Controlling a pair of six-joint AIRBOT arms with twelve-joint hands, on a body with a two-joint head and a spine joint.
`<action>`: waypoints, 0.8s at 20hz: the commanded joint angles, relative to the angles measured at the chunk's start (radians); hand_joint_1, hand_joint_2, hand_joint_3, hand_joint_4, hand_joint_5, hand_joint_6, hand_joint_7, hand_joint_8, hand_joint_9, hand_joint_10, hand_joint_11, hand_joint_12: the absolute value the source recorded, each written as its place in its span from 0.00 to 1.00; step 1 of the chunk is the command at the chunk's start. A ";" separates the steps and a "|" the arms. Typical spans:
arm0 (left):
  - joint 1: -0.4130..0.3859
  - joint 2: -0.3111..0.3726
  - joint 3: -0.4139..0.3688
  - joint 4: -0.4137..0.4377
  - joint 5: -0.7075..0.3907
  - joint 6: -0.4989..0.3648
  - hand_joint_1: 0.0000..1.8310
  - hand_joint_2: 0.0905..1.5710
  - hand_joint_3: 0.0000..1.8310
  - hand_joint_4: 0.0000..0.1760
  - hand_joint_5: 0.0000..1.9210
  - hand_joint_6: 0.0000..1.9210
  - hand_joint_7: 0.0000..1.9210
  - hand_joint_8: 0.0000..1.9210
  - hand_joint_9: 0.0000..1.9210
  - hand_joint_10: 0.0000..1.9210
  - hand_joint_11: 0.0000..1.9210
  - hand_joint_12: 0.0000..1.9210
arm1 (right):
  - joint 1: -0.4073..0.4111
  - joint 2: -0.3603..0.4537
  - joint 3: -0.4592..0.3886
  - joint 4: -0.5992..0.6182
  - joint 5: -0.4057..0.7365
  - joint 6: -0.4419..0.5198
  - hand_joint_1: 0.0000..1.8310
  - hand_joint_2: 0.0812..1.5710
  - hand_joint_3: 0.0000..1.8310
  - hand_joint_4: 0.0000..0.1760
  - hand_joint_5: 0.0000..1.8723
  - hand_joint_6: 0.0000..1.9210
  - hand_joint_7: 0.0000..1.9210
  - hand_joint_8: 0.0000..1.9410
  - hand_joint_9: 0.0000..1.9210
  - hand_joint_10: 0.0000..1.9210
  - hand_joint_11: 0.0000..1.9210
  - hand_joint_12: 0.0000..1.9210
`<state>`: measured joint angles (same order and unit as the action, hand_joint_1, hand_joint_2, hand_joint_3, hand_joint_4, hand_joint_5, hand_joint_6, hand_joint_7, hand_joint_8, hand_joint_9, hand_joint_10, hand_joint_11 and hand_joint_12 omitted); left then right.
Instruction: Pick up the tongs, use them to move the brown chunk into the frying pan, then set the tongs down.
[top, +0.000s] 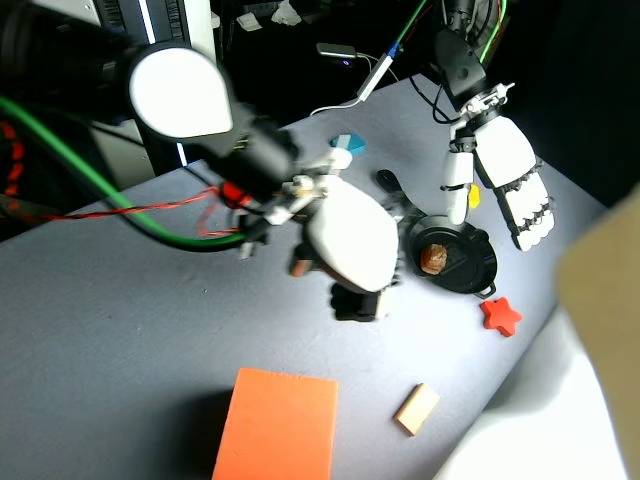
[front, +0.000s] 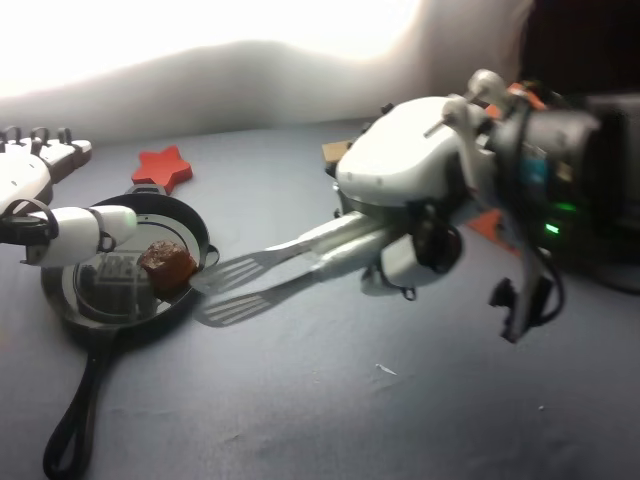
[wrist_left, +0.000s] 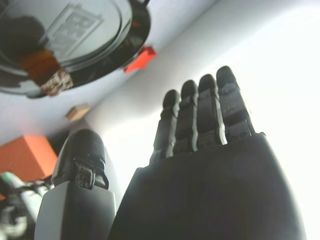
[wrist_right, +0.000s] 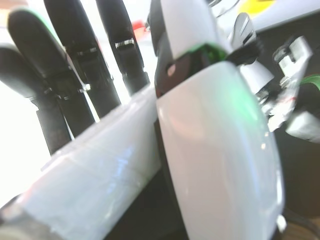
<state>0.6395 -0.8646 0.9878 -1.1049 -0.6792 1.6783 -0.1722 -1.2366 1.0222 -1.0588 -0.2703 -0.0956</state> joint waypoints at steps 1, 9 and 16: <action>-0.013 0.008 -0.001 0.037 -0.089 0.001 0.01 0.81 0.00 0.00 0.02 0.00 0.03 0.00 0.01 0.00 0.00 0.05 | 0.000 0.015 -0.007 -0.034 0.088 0.008 0.45 0.78 0.00 0.00 0.62 0.05 0.65 0.14 0.54 0.45 0.39 0.71; -0.024 0.008 -0.044 0.053 -0.089 0.000 0.01 0.81 0.00 0.00 0.03 0.00 0.04 0.00 0.02 0.00 0.00 0.06 | -0.117 0.022 0.050 -0.035 0.274 -0.084 0.41 0.80 0.00 0.00 0.61 0.04 0.64 0.14 0.53 0.46 0.39 0.73; -0.023 0.008 -0.048 0.060 -0.089 -0.001 0.01 0.81 0.00 0.00 0.03 0.00 0.05 0.00 0.03 0.00 0.00 0.09 | -0.158 -0.011 0.109 -0.034 0.331 -0.188 0.41 0.80 0.00 0.00 0.60 0.02 0.62 0.16 0.50 0.49 0.37 0.74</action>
<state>0.6250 -0.8646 0.9379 -1.0874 -0.6788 1.6783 -0.3355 -1.2491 1.1313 -1.0935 0.0002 -0.2813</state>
